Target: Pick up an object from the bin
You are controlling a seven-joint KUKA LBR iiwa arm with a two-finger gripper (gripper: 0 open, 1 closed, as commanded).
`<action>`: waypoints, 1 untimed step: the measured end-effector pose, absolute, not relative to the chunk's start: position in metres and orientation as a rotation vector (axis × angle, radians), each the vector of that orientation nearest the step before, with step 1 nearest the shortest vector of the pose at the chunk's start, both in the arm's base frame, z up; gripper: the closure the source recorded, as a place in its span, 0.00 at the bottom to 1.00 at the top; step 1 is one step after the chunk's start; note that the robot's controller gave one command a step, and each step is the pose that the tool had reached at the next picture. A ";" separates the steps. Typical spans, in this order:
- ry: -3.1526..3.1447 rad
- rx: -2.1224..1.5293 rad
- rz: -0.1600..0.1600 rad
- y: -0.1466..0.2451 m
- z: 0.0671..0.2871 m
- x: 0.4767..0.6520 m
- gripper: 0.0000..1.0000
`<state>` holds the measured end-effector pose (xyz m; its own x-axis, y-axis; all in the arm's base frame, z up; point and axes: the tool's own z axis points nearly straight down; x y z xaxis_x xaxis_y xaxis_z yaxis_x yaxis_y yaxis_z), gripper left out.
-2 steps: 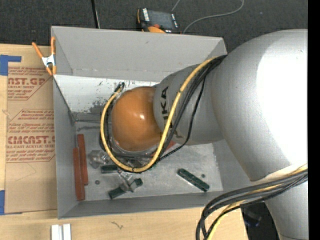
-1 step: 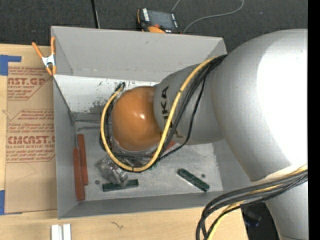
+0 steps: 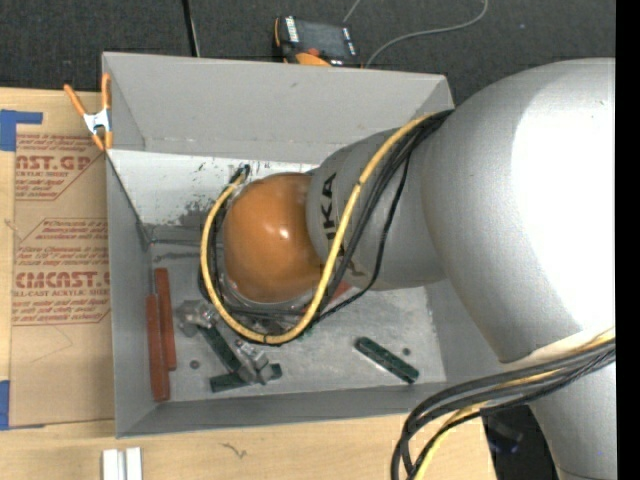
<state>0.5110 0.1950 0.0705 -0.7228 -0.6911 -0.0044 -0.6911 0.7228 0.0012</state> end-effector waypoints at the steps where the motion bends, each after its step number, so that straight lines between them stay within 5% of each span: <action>1: 2.478 -1.925 0.000 0.168 0.070 0.563 0.00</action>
Offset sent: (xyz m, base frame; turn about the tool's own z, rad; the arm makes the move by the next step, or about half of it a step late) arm 0.0516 -0.0273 -0.0005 -0.5603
